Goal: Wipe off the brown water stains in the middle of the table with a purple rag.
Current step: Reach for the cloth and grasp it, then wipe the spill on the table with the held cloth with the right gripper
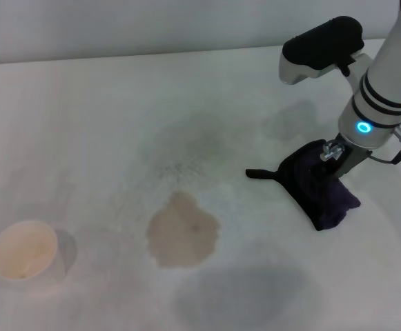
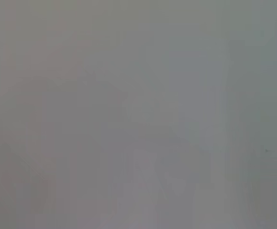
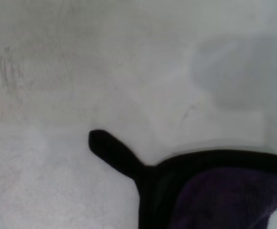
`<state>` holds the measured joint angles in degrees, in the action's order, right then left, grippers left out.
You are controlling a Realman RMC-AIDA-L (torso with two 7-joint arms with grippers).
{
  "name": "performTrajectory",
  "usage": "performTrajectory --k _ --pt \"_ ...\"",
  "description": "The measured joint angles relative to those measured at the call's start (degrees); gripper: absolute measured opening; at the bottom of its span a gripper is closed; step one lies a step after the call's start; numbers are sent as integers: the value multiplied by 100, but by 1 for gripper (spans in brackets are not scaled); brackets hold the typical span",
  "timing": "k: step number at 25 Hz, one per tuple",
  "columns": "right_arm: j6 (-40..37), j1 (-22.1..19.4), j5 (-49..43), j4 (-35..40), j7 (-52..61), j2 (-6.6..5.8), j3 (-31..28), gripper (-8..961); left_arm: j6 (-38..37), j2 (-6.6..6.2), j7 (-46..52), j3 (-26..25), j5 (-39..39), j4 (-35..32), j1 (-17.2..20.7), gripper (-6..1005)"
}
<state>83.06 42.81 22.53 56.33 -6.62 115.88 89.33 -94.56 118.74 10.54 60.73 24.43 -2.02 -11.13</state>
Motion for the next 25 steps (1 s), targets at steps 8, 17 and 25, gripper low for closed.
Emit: performTrajectory --k 8,17,25 --pt "-26 63 26 16 117 16 226 187 3 0 -14 0 0 -63 -2 892" --pt "-190 196 774 538 276 35 990 88 38 0 -17 0 1 -90 -7 892" --pt "-715 574 1696 551 665 32 2201 89 34 0 -18 0 6 -131 -12 893"
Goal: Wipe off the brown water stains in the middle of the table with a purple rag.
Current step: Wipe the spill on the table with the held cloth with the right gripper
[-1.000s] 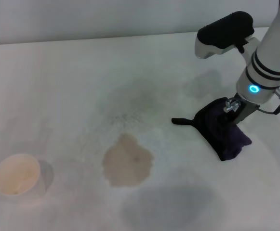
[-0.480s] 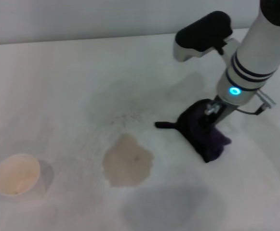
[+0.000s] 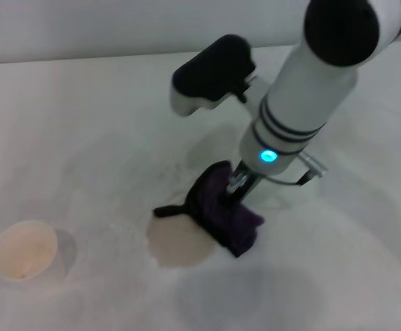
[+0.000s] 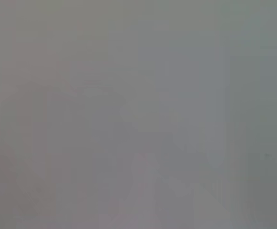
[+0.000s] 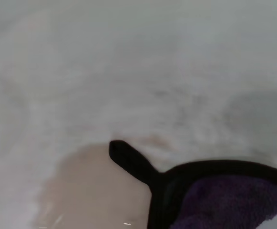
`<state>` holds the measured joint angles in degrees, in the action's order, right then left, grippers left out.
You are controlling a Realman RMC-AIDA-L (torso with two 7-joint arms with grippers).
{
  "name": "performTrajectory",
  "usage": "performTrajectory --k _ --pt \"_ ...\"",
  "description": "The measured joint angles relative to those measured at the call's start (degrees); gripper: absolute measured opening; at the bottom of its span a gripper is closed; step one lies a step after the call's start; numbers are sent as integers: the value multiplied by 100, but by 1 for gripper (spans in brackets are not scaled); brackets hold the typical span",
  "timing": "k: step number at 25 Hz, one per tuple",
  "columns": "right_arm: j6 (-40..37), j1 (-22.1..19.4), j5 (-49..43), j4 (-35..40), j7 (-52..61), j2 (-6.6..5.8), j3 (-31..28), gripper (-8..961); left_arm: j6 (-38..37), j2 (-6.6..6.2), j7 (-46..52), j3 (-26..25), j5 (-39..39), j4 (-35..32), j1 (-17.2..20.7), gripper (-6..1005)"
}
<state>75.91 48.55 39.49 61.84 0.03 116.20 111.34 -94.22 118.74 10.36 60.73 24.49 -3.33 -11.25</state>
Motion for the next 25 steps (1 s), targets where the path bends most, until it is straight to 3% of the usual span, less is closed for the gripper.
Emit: performTrajectory --k 12,19,25 --pt "-997 233 1490 119 -42 -1 1464 89 -29 0 0 13 31 -6 0 893" --pt "-1152 244 1405 93 -98 -1 1406 90 -35 0 0 31 40 -10 19 893" --pt "-1038 192 810 -72 -69 -12 840 87 -35 0 0 35 48 -10 62 893"
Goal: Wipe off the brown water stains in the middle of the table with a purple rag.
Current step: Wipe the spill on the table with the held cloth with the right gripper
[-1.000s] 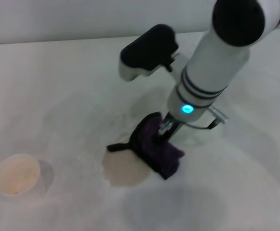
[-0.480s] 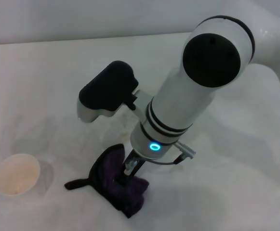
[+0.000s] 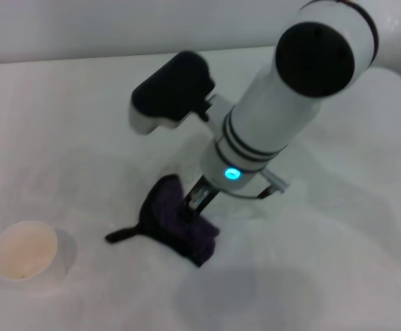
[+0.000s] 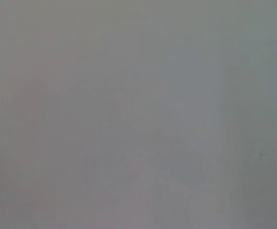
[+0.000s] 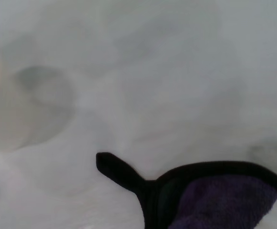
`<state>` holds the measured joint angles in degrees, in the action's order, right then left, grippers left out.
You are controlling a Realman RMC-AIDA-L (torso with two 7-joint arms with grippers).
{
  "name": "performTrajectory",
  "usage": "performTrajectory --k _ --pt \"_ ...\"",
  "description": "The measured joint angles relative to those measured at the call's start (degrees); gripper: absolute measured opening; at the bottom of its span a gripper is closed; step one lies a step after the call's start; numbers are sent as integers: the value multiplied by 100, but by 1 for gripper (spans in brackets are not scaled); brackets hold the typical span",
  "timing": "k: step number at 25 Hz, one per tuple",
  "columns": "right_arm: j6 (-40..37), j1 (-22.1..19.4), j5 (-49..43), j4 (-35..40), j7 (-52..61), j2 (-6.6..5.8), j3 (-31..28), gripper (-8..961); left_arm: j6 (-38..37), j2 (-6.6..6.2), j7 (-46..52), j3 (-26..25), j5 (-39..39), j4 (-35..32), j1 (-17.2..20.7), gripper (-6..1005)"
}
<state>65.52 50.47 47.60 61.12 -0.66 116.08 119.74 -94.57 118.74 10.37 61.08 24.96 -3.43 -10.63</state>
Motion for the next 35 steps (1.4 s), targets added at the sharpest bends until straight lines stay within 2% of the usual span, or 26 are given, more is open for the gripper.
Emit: performTrajectory --k 5,9,18,22,25,30,32,35 --pt "157 -10 -651 -261 75 -7 -485 87 0 9 0 -12 0 0 17 892" --pt "197 8 -930 -366 207 0 -580 88 0 9 0 -10 0 0 15 892" --pt "66 58 278 168 14 11 207 87 19 8 -121 -16 -15 0 -10 892" --pt "-131 60 844 160 -216 11 471 85 13 8 -122 -18 -42 1 -13 892" --pt "-221 44 920 146 -243 10 508 85 11 8 -123 -28 -44 0 -17 891" --pt "-122 -206 375 311 -193 -11 -26 86 12 8 -123 -36 -52 2 -7 891" --pt "245 -436 -351 491 -50 -22 -520 86 28 8 -123 -36 -54 11 -14 891" --pt "597 -629 -840 698 39 -34 -871 86 37 8 -123 -38 -60 14 8 891"
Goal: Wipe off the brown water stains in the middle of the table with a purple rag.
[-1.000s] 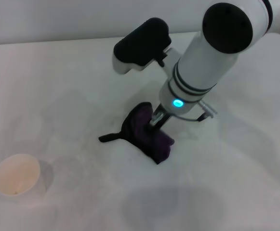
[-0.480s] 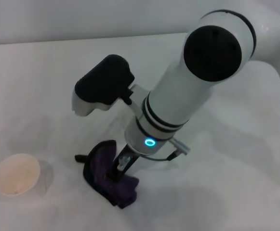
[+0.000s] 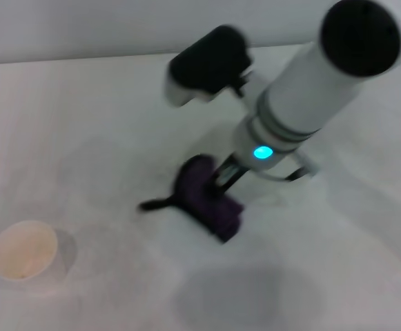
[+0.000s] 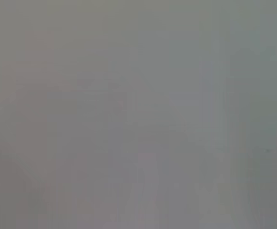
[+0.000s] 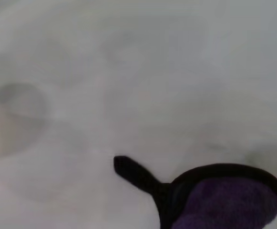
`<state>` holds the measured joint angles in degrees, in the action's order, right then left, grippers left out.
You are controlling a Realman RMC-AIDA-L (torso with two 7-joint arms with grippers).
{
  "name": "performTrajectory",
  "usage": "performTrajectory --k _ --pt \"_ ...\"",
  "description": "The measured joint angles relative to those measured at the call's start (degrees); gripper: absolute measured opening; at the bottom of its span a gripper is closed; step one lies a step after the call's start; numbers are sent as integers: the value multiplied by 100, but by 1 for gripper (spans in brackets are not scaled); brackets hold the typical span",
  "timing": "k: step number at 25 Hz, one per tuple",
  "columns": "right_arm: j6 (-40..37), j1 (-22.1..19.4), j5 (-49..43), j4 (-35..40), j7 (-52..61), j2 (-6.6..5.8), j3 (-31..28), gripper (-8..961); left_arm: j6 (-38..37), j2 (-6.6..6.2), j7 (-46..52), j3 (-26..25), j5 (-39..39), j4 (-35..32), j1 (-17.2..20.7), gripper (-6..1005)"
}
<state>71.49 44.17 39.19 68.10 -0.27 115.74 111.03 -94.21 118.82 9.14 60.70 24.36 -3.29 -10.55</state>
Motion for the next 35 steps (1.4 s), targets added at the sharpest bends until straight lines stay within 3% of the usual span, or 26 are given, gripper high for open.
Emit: performTrajectory --k 8,12,23,27,35 --pt "1105 -720 -1285 791 -107 -37 -1332 85 7 0 0 -75 -60 22 10 891" --pt "1246 -866 -1454 766 -413 -40 -1803 86 14 1 1 -77 -74 8 -27 892" --pt "901 -716 -1585 -353 -819 -48 -2142 119 11 -1 5 -77 -73 -13 -143 892" --pt "786 -810 -1578 -317 -981 -44 -2314 138 6 -1 1 -77 -72 -15 -171 892" --pt "799 -1197 -1554 300 -1662 -45 -3331 364 5 3 -11 -77 -129 -8 -205 893"
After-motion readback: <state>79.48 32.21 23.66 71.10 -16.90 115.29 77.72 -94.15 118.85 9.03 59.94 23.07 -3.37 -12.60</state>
